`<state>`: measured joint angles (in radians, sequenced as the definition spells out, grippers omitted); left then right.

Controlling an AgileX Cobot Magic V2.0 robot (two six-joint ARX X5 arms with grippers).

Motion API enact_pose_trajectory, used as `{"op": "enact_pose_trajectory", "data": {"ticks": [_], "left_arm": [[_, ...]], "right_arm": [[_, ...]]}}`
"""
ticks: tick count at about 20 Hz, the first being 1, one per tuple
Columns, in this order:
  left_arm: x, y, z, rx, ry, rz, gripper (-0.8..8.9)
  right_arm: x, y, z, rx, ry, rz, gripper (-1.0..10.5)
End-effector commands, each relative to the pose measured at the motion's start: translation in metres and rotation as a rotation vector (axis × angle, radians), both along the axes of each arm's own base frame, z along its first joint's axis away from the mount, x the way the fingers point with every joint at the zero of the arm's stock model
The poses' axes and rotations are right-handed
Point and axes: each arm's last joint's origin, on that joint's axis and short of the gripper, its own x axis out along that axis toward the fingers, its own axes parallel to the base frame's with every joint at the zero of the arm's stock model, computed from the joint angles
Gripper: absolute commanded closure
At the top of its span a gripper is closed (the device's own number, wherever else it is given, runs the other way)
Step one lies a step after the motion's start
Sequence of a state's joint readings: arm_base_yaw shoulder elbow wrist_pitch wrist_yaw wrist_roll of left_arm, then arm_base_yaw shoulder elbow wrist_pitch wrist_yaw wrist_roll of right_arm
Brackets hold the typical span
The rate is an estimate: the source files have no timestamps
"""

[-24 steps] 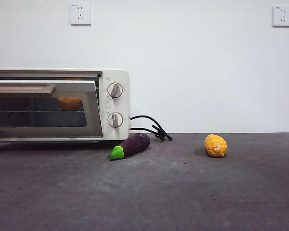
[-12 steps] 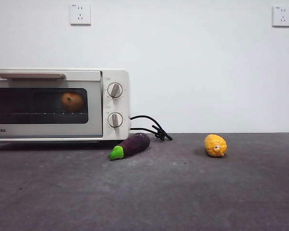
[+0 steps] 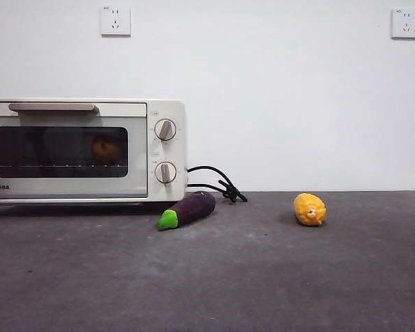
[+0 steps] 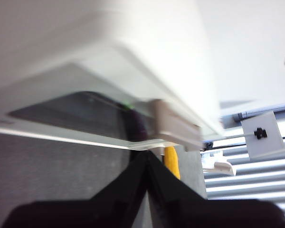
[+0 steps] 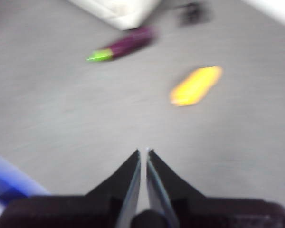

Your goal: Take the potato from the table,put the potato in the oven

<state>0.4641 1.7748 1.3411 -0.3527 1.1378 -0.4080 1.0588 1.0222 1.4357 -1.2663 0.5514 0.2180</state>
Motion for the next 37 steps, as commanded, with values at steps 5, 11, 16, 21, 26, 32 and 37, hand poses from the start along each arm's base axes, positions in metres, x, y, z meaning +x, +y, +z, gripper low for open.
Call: {"op": "enact_pose_trajectory", "data": {"ticks": [5, 11, 16, 21, 26, 32, 37], "left_arm": [[-0.022, -0.029, 0.054, 0.169, -0.171, -0.024, 8.21], [-0.05, -0.086, 0.094, 0.308, -0.268, -0.135, 8.2], [-0.089, -0.137, 0.12, 0.428, -0.36, -0.281, 8.19], [-0.146, -0.175, 0.146, 0.59, -0.394, -0.293, 8.19], [-0.205, -0.189, 0.167, 0.701, -0.459, -0.195, 8.19], [-0.266, -0.182, 0.175, 0.769, -0.462, -0.054, 8.19], [-0.299, -0.165, 0.168, 0.837, -0.371, 0.077, 8.18]], "right_arm": [[-0.007, -0.018, 0.002, -0.025, -0.078, -0.107, 9.2], [-0.016, -0.038, 0.004, -0.027, -0.112, -0.178, 9.1], [-0.022, -0.049, 0.007, 0.006, -0.131, -0.182, 9.1], [-0.025, -0.055, 0.009, 0.018, -0.152, -0.195, 9.1], [-0.025, -0.055, 0.009, 0.019, -0.153, -0.195, 9.1], [-0.025, -0.055, 0.009, 0.019, -0.152, -0.195, 9.1], [-0.025, -0.055, 0.009, 0.018, -0.152, -0.195, 9.1]]}}
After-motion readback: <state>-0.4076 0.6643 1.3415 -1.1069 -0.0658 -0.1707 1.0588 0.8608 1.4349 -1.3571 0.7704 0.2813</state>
